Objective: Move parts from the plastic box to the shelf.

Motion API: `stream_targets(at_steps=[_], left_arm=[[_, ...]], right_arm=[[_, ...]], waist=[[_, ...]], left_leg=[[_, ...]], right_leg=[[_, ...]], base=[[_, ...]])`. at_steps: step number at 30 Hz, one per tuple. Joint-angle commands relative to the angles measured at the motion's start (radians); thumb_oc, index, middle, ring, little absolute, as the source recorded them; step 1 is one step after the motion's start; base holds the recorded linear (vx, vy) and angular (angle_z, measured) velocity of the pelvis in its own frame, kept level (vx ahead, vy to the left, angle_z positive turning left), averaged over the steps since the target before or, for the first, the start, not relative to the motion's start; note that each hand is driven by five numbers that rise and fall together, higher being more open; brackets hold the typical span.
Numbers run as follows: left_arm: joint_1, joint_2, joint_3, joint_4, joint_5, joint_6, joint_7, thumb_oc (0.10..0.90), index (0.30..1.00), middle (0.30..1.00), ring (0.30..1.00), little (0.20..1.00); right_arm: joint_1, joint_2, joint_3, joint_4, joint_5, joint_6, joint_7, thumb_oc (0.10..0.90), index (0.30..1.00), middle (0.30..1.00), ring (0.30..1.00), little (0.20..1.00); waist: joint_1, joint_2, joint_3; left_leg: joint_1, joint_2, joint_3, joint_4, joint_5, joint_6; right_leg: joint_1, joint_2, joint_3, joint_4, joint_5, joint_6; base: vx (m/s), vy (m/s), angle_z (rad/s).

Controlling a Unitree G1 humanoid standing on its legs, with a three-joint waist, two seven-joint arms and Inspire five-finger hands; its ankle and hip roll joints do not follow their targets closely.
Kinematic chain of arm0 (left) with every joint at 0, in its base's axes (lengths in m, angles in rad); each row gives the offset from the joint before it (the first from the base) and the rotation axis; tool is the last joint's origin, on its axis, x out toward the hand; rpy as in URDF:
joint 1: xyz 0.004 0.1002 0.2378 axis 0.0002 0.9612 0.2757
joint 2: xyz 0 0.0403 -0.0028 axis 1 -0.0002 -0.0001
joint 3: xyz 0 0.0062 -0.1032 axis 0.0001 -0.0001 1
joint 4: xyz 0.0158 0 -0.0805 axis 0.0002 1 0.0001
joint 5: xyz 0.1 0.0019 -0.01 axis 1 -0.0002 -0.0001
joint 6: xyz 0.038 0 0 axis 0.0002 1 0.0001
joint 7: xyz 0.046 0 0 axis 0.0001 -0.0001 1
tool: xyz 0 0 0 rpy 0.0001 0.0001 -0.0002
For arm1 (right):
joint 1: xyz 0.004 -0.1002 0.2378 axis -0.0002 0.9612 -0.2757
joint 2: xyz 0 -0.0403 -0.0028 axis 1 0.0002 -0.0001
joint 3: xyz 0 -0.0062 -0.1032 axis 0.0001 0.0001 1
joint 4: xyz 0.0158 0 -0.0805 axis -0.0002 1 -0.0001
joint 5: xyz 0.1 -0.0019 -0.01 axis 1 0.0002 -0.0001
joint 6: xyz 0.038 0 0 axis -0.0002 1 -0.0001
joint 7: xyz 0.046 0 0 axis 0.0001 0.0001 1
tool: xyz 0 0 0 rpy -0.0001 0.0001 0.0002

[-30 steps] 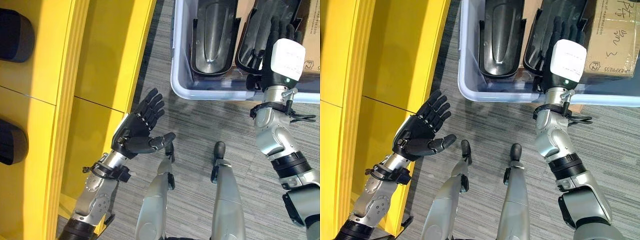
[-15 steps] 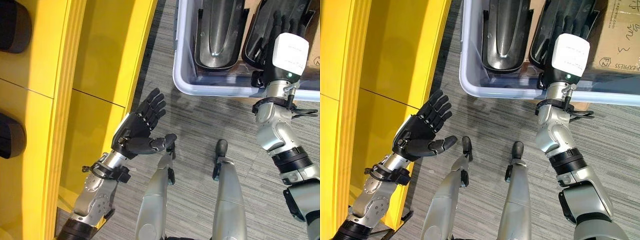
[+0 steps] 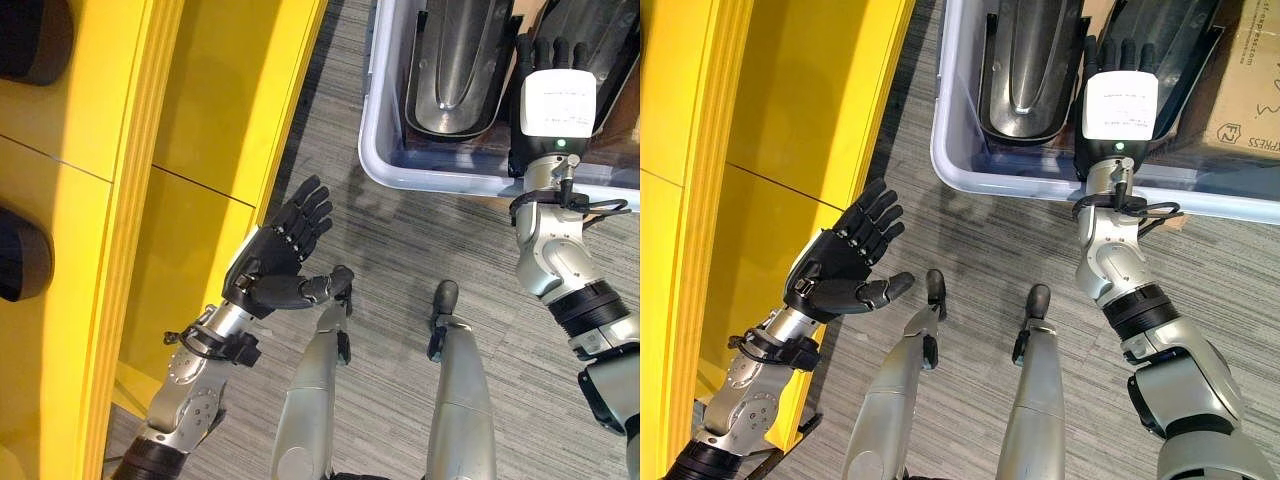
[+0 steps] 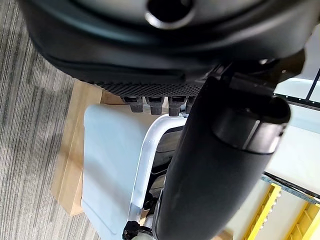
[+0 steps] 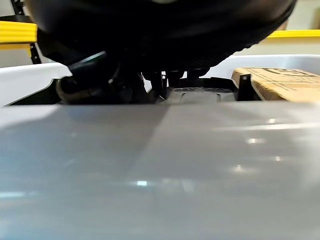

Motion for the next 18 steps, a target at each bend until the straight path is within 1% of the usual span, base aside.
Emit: stream_targets(at_steps=[1,2,4,5,6,7,9,10,12,13,15,16,18], left_arm=[[-0.025,0.010,0.001,-0.096,-0.008,-0.100,-0.042,0.900,1.000,1.000,1.000,1.000],[-0.026,0.012,0.002,-0.095,-0.009,-0.100,-0.043,0.900,1.000,1.000,1.000,1.000],[-0.029,0.015,0.003,-0.095,0.001,-0.098,-0.042,0.900,1.000,1.000,1.000,1.000],[-0.025,0.014,-0.005,-0.092,0.012,-0.101,-0.039,0.900,1.000,1.000,1.000,1.000],[-0.025,0.013,-0.006,-0.091,0.019,-0.105,-0.038,0.900,1.000,1.000,1.000,1.000],[-0.027,0.012,-0.011,-0.089,0.016,-0.108,-0.029,0.900,1.000,1.000,1.000,1.000],[-0.037,0.007,-0.015,-0.085,0.009,-0.107,-0.022,0.900,1.000,1.000,1.000,1.000],[-0.049,0.003,-0.016,-0.083,0.014,-0.104,-0.019,0.900,1.000,1.000,1.000,1.000],[-0.050,0.001,-0.024,-0.089,0.017,-0.104,-0.012,0.900,1.000,1.000,1.000,1.000],[-0.050,-0.001,-0.027,-0.092,0.015,-0.103,-0.010,0.900,1.000,1.000,1.000,1.000],[-0.054,-0.003,-0.030,-0.088,0.011,-0.107,-0.007,0.900,1.000,1.000,1.000,1.000],[-0.054,-0.009,-0.040,-0.096,0.011,-0.111,0.004,0.900,1.000,1.000,1.000,1.000],[-0.051,-0.011,-0.040,-0.104,0.007,-0.108,0.007,0.900,1.000,1.000,1.000,1.000]], right_arm=[[-0.132,-0.084,0.070,0.013,0.005,-0.001,-0.065,0.900,1.000,1.000,1.000,1.000],[-0.135,-0.083,0.074,0.023,0.031,0.004,-0.071,0.900,1.000,1.000,1.000,1.000],[-0.137,-0.074,0.075,0.051,0.157,0.027,-0.094,0.900,1.000,1.000,1.000,1.000],[-0.127,-0.063,0.070,0.067,0.224,0.045,-0.111,0.900,1.000,1.000,1.000,1.000],[-0.114,-0.051,0.055,0.081,0.253,0.059,-0.122,0.900,1.000,1.000,1.000,1.000],[-0.106,-0.039,0.035,0.096,0.338,0.053,-0.184,0.900,1.000,1.000,1.000,1.000],[-0.092,-0.014,0.004,0.125,0.314,0.043,-0.227,0.900,1.000,1.000,1.000,1.000],[-0.099,0.001,-0.019,0.143,0.287,0.041,-0.262,0.900,1.000,1.000,1.000,1.000],[-0.108,0.004,-0.046,0.151,0.289,0.023,-0.332,0.900,1.000,1.000,1.000,1.000],[-0.110,0.002,-0.054,0.151,0.302,0.016,-0.348,0.900,1.000,1.000,1.000,1.000],[-0.117,0.000,-0.067,0.145,0.290,0.013,-0.378,0.900,1.000,1.000,1.000,1.000],[-0.119,-0.012,-0.081,0.122,0.221,-0.011,-0.400,0.900,1.000,1.000,1.000,1.000],[-0.113,-0.023,-0.092,0.091,0.178,-0.007,-0.384,0.900,1.000,1.000,1.000,1.000]], waist=[[0.000,0.114,-0.004],[0.001,0.115,-0.004],[0.004,0.115,-0.004],[-0.002,0.109,-0.004],[-0.004,0.110,-0.004],[-0.005,0.111,-0.004],[-0.006,0.114,-0.004],[-0.003,0.124,-0.004],[-0.005,0.130,-0.004],[-0.005,0.132,-0.004],[-0.008,0.138,-0.004],[-0.018,0.142,-0.004],[-0.023,0.145,-0.004]], left_leg=[[-0.030,-0.048,-0.031,-0.015,-0.032,0.023],[-0.032,-0.048,-0.032,-0.013,-0.031,0.023],[-0.038,-0.047,-0.033,-0.013,-0.031,0.024],[-0.018,-0.056,-0.038,-0.008,-0.055,0.017],[-0.021,-0.055,-0.038,-0.007,-0.055,0.017],[-0.022,-0.054,-0.038,-0.006,-0.056,0.018],[-0.024,-0.056,-0.038,-0.004,-0.059,0.019],[-0.049,-0.047,-0.032,-0.004,-0.037,0.028],[-0.046,-0.047,-0.030,-0.005,-0.038,0.028],[-0.043,-0.048,-0.030,-0.007,-0.038,0.027],[-0.039,-0.047,-0.027,-0.011,-0.037,0.026],[-0.032,-0.048,-0.023,-0.009,-0.039,0.025],[-0.030,-0.051,-0.020,-0.008,-0.041,0.024]], right_leg=[[0.046,0.059,-0.037,0.088,-0.133,-0.052],[0.045,0.059,-0.038,0.091,-0.133,-0.052],[0.039,0.060,-0.038,0.093,-0.132,-0.052],[0.060,0.055,-0.026,0.097,-0.157,-0.046],[0.056,0.056,-0.025,0.101,-0.158,-0.047],[0.053,0.057,-0.024,0.104,-0.160,-0.049],[0.051,0.057,-0.022,0.104,-0.163,-0.050],[0.022,0.064,-0.030,0.110,-0.142,-0.058],[0.022,0.062,-0.028,0.111,-0.144,-0.059],[0.024,0.062,-0.028,0.111,-0.144,-0.059],[0.022,0.065,-0.025,0.109,-0.141,-0.059],[0.021,0.067,-0.018,0.112,-0.143,-0.059],[0.021,0.068,-0.013,0.112,-0.144,-0.060]], base=[[0.00,0.000,0.00],[0.00,0.000,0.00],[0.03,-0.037,0.03],[0.07,-0.029,0.05],[0.07,-0.015,0.06],[0.00,0.000,0.03],[-0.03,0.012,-0.01],[-0.06,0.023,-0.01],[-0.03,0.013,0.00],[0.00,0.000,0.00],[0.00,0.058,-0.04],[0.01,0.103,-0.05],[0.01,0.072,-0.08]])
